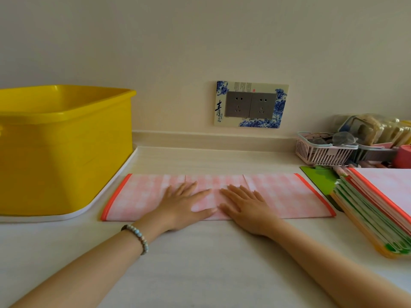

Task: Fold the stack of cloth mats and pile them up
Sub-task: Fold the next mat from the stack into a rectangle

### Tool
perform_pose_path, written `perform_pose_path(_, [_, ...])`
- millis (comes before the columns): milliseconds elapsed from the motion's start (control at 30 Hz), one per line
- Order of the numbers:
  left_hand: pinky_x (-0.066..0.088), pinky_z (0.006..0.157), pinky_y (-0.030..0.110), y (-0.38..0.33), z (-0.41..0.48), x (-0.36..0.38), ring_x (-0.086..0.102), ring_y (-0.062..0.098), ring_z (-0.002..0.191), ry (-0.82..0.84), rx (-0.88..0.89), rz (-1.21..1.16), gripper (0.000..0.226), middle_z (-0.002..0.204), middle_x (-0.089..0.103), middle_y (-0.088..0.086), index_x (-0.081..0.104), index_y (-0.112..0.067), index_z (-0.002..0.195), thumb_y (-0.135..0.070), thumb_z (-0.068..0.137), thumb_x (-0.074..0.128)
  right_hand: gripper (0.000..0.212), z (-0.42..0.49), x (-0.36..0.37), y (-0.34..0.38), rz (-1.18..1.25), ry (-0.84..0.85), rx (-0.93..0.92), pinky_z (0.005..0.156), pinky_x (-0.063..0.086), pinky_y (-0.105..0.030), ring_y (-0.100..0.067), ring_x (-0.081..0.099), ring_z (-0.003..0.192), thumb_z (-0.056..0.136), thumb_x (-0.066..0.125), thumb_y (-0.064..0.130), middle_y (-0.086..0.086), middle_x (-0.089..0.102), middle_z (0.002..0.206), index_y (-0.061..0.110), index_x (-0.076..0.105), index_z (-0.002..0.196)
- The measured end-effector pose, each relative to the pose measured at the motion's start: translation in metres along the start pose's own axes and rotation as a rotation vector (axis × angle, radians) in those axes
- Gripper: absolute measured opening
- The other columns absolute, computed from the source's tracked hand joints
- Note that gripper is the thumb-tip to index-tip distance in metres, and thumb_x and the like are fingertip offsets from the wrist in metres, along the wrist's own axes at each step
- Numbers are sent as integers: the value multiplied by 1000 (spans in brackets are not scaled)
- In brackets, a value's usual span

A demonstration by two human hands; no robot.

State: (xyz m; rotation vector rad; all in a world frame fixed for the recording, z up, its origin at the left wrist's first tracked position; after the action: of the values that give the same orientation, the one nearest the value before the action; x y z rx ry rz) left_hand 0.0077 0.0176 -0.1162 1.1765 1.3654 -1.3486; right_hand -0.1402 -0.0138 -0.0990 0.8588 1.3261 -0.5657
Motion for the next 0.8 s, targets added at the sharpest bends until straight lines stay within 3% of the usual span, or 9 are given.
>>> perform_pose_path(300, [-7, 115, 50, 59, -29, -14, -13, 10, 144, 7, -41, -1, 86, 156, -6, -22, 4, -62, 138, -95, 59, 12, 58, 4, 4, -7, -14, -5, -3, 117, -1, -35, -9, 0, 145, 92, 20, 64, 16, 4, 157, 46, 9, 146])
perform_pose_path(533, [-20, 111, 37, 98, -48, -23, -13, 10, 144, -18, -109, -16, 91, 156, -3, -21, 7, -57, 142, -95, 60, 14, 60, 5, 5, -7, -24, 0, -7, 116, -2, -33, -8, -1, 145, 90, 18, 66, 17, 4, 157, 46, 8, 146])
perform_pose_path(667, [-13, 114, 40, 91, -41, -20, -17, 12, 144, 55, -127, -116, 96, 156, -8, -21, 0, -52, 145, -94, 59, 13, 59, 5, 5, -5, -14, 6, -4, 117, -2, -34, -8, 0, 145, 92, 21, 63, 15, 5, 157, 44, 10, 147])
perform_pose_path(800, [-5, 115, 37, 44, -17, -28, -10, 11, 145, -2, 20, -72, 62, 158, -4, -16, 6, -42, 148, -65, 92, 18, 57, 0, -5, 10, 6, -5, -49, 117, 3, -32, -10, 9, 145, 95, 28, 56, 11, 11, 157, 38, 16, 148])
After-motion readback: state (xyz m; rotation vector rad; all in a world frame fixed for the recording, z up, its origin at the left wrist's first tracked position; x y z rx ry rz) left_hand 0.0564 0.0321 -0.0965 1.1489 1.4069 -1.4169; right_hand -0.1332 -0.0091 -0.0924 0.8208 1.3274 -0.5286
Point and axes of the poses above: each hand's wrist, its own z-axis towards the middle knuckle, its own x-axis out of the palm, y = z × x, the point moved 10 cm from there along z, towards the middle knuckle
